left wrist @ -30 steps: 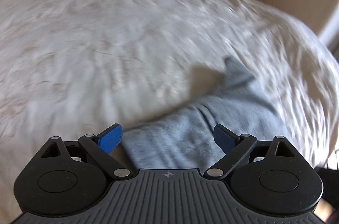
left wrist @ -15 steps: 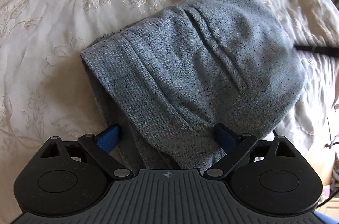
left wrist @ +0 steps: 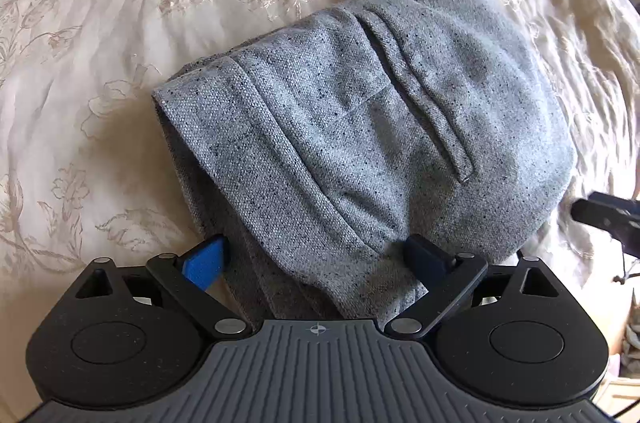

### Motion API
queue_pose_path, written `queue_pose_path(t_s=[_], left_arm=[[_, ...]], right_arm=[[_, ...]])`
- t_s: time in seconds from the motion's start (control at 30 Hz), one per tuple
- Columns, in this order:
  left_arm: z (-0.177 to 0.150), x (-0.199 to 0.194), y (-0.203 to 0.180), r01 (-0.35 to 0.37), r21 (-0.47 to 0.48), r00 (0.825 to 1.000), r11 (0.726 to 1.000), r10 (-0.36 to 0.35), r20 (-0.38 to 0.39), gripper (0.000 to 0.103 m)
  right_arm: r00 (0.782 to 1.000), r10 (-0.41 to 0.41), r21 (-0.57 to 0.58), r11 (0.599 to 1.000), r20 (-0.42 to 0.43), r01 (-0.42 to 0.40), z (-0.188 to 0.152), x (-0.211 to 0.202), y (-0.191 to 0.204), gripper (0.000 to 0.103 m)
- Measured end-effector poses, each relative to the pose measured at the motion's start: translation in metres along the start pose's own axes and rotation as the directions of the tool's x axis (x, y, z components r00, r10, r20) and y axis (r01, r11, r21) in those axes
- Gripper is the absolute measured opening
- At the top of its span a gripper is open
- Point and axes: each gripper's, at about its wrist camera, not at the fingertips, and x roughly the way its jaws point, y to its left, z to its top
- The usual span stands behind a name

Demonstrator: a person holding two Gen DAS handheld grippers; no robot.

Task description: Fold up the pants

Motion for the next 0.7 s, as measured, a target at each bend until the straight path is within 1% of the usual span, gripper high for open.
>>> queue_pose_path(t_s=[0.07,0.1,0.13,0.17,0.2,0.23,0.27,0.3,0.33,0.37,0.4,0.43,0.5,0.57,0.63,0.7], left_arm=[[0.0,0.001,-0.001,0.0,0.006,1.0,1.0,0.0,-0.003,0.096],[0.0,0.002,-0.002,-0.001,0.01,1.0,1.0,0.001,-0.002,0.096],[0.0,0.002,-0.003,-0.001,0.013,1.0,1.0,0.001,-0.001,0.097],[0.0,0.002,-0.003,-0.002,0.015,1.0,1.0,0.002,0.001,0.097],[-0.001,0.003,-0.004,-0.003,0.016,1.0,1.0,0.003,0.004,0.097],[-0.002,0.004,-0.004,-0.006,0.018,1.0,1.0,0.006,0.007,0.098],[-0.003,0.004,-0.005,-0.008,0.017,1.0,1.0,0.008,0.011,0.098],[-0.004,0.004,-0.005,-0.008,0.012,1.0,1.0,0.008,0.012,0.098],[-0.004,0.002,-0.004,-0.005,0.006,1.0,1.0,0.005,0.015,0.097],[-0.005,-0.001,-0.004,-0.002,0.0,1.0,1.0,0.002,0.021,0.097],[-0.005,-0.005,-0.003,0.001,-0.002,1.0,1.0,0.0,0.029,0.096],[-0.004,-0.011,-0.004,0.002,-0.002,0.999,1.0,-0.002,0.042,0.096],[-0.001,-0.028,-0.003,0.013,-0.004,0.996,1.0,-0.012,0.093,0.096],[0.011,-0.047,-0.001,0.019,-0.025,0.986,1.0,-0.014,0.169,0.096],[0.03,-0.061,0.006,0.022,-0.079,0.971,0.997,-0.002,0.239,0.096],[0.049,-0.063,0.015,0.021,-0.144,0.961,0.989,0.019,0.275,0.097]], right_arm=[[1.0,0.002,-0.017,1.0,0.004,-0.002,0.007,0.011,0.009,0.049],[1.0,-0.008,-0.037,0.999,0.008,0.009,0.015,0.02,0.012,0.049],[0.999,-0.035,-0.056,0.998,0.018,0.036,0.018,0.025,0.016,0.048],[0.996,-0.084,-0.059,0.995,0.031,0.086,0.022,0.031,0.015,0.047],[0.986,-0.166,-0.04,0.985,0.035,0.167,0.024,0.036,0.01,0.044],[0.973,-0.231,-0.007,0.973,0.023,0.232,0.026,0.04,0.001,0.038],[0.958,-0.286,0.053,0.957,-0.004,0.286,0.027,0.045,-0.012,0.031],[0.952,-0.305,0.105,0.946,-0.023,0.305,0.029,0.045,-0.023,0.029],[0.954,-0.299,0.159,0.941,-0.032,0.3,0.03,0.041,-0.033,0.029],[0.961,-0.277,0.199,0.941,-0.016,0.274,0.033,0.034,-0.04,0.029],[0.967,-0.256,0.205,0.947,0.013,0.248,0.035,0.025,-0.043,0.029],[0.97,-0.237,0.178,0.958,0.047,0.225,0.04,0.015,-0.042,0.029],[0.978,-0.185,0.105,0.979,0.098,0.175,0.049,0.001,-0.035,0.037],[0.984,-0.116,0.046,0.993,0.136,0.11,0.063,-0.006,-0.024,0.046],[0.985,-0.055,-0.018,0.998,0.163,0.059,0.081,-0.005,-0.007,0.047],[0.986,0.016,-0.078,0.997,0.169,-0.003,0.098,-0.001,0.009,0.049]])
